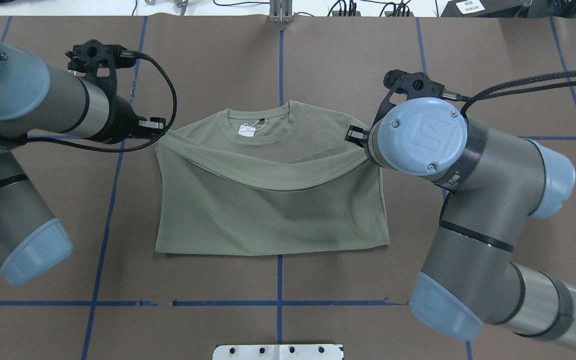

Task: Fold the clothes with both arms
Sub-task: 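Lift the hem with both grippers and carry it over toward the collar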

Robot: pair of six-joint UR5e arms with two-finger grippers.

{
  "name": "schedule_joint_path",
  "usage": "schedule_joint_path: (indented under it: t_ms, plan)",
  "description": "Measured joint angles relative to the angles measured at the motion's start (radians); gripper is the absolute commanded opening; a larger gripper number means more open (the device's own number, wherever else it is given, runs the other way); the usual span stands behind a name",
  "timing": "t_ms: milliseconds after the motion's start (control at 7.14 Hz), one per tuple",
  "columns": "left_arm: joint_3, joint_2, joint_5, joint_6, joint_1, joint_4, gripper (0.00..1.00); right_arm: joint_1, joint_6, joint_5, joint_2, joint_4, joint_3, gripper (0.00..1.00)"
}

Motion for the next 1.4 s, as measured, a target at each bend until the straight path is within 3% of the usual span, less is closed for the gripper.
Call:
schedule_joint_path:
  t_ms: [420, 700, 1400]
  plan:
    - [0.311, -0.057, 0.028, 0.027, -0.021, -0.223, 0.0, 0.042, -0.041, 0.01, 0.056, 0.234, -0.284, 0.0]
    - [0.458, -0.061, 0.051, 0.029, -0.018, -0.364, 0.0, 0.057, -0.077, 0.011, 0.065, 0.284, -0.368, 0.0]
    - [0.496, -0.066, 0.074, 0.03, -0.005, -0.397, 0.04, 0.1, -0.143, 0.023, 0.065, 0.31, -0.433, 0.0]
